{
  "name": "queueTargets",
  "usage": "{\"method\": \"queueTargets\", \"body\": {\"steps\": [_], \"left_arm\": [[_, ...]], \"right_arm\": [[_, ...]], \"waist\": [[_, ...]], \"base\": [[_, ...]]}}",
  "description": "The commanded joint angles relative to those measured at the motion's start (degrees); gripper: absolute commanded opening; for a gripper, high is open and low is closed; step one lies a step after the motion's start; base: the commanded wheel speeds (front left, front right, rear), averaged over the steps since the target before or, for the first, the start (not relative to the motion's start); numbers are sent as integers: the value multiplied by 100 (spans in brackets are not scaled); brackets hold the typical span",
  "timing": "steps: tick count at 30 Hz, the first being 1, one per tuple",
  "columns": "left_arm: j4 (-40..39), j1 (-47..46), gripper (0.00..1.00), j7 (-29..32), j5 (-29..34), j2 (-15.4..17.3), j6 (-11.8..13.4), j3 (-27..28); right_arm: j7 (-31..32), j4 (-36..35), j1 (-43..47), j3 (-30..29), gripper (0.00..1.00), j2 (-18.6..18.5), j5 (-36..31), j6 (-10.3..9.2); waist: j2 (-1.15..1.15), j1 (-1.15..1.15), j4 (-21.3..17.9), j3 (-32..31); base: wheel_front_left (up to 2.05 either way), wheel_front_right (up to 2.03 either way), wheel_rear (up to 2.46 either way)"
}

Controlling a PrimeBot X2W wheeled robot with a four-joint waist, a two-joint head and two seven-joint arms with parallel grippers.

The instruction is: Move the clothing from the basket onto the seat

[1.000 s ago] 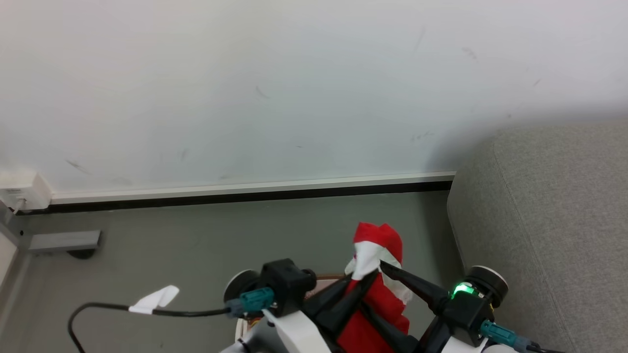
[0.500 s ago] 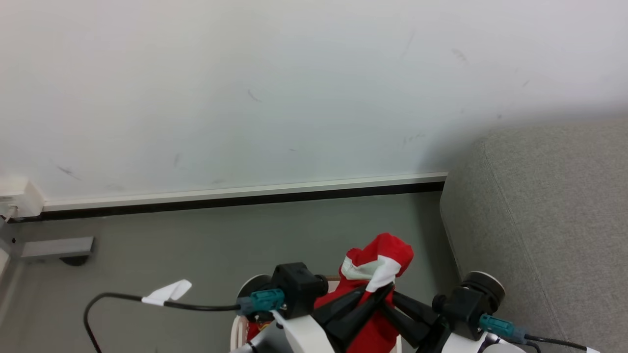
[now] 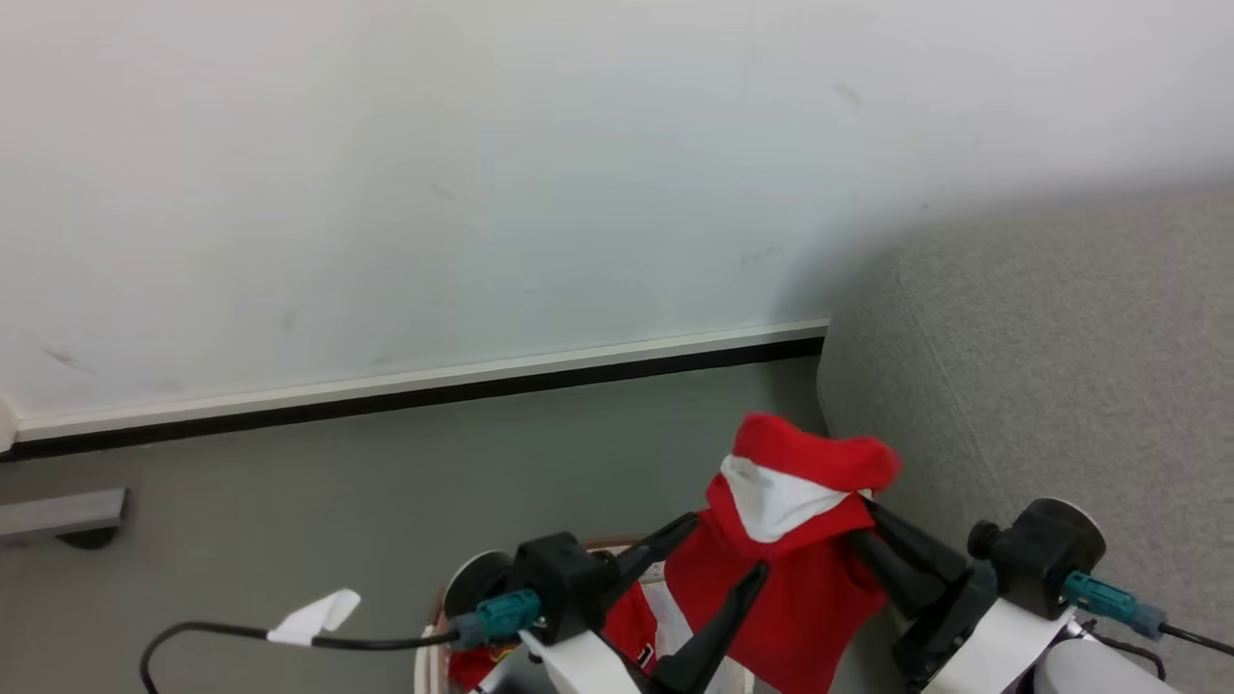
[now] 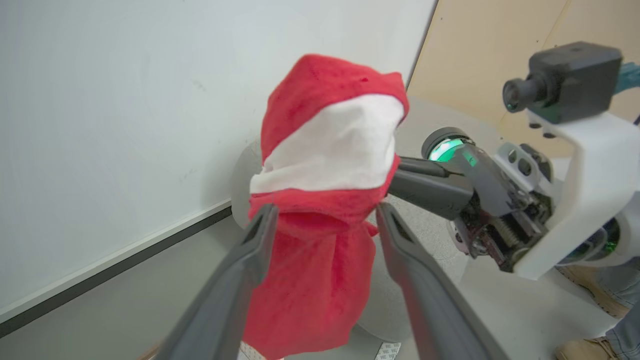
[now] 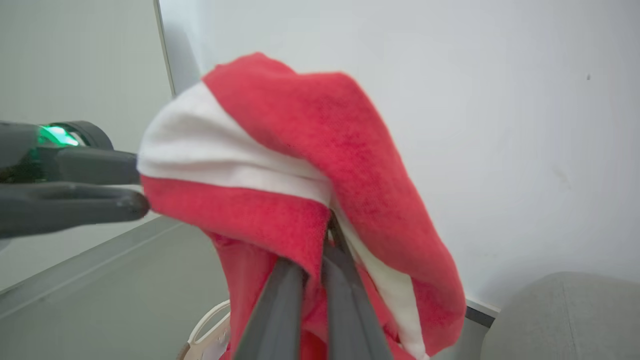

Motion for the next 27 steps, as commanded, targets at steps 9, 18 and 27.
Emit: {"method": "queueTargets", "body": {"steps": [9, 18, 27], "left_arm": [[524, -169, 100, -599, 453, -292, 46, -288], [912, -380, 100, -854, 677, -390, 52, -412], [999, -729, 100, -760, 753, -343, 34, -401]], "right_arm": [[-1, -213, 271, -783, 0, -168, -229, -12], [0, -370, 524, -1404, 0, -63, -445, -12], [0, -447, 520, -2032, 0, 113, -681, -12]], "waist": [[0, 0, -895, 348], [0, 0, -1443, 611], [0, 0, -1362, 1163]], "base": [[0, 0, 0], [0, 0, 0], [0, 0, 0]]}}
